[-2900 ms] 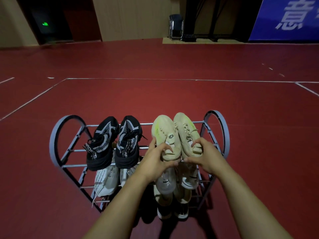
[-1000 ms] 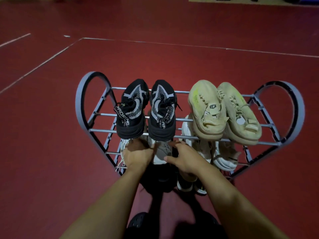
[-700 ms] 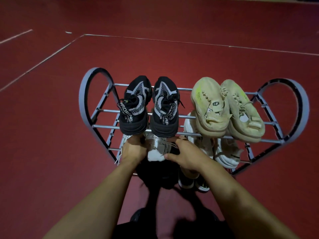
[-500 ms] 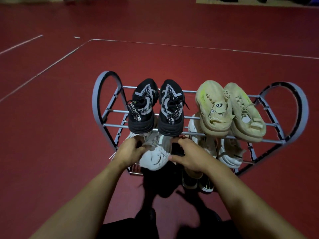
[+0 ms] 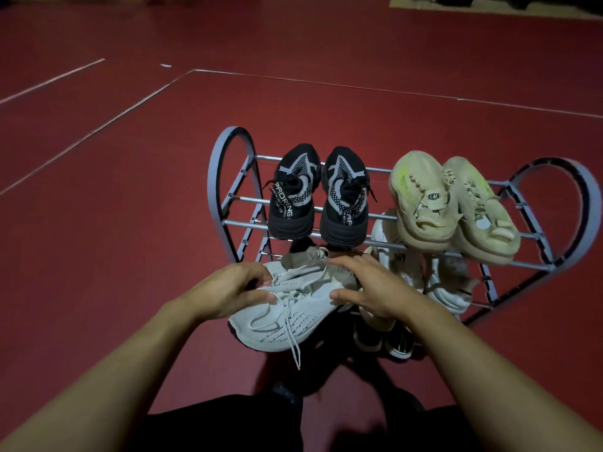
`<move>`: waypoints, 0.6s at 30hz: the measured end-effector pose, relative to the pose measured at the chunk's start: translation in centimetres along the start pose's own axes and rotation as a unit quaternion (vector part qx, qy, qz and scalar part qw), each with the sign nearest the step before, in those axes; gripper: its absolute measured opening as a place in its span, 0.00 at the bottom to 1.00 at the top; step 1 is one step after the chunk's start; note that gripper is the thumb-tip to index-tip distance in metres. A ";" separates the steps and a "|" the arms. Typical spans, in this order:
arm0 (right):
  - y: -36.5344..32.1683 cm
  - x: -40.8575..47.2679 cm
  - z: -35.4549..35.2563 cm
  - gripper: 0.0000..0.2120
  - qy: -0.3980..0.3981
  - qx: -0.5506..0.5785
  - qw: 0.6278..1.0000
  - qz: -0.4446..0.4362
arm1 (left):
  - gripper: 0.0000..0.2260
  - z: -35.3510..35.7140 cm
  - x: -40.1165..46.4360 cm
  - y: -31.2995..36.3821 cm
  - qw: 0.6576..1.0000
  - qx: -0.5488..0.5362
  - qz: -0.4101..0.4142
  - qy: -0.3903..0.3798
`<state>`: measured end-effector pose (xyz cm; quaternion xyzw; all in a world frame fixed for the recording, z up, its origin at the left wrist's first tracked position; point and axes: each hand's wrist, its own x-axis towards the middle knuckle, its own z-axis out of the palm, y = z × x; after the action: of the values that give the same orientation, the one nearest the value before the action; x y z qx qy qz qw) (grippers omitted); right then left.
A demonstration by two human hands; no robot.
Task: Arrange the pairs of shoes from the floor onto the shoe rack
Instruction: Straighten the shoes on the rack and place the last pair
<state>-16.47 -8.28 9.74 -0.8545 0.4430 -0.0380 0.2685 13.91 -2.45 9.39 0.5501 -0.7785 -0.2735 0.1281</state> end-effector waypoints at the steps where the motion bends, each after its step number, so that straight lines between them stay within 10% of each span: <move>1: 0.0 0.3 0.1 0.30 -0.003 0.002 1.000 -0.003 | 0.16 -0.2 -0.3 0.1 1.000 0.010 0.010 0.000; 14: -0.8 3.3 0.2 0.23 -0.053 -0.120 0.988 -0.079 | 0.13 -1.2 -2.1 1.0 0.988 0.077 0.137 0.002; 18: -1.6 2.3 -0.1 0.20 -0.029 0.007 0.999 -0.030 | 0.14 -1.2 -1.8 0.0 0.993 0.075 0.094 0.011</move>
<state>-13.98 -9.34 10.18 -0.8662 0.4092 -0.0242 0.2858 15.18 -1.09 10.55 0.4855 -0.8438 -0.1947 0.1202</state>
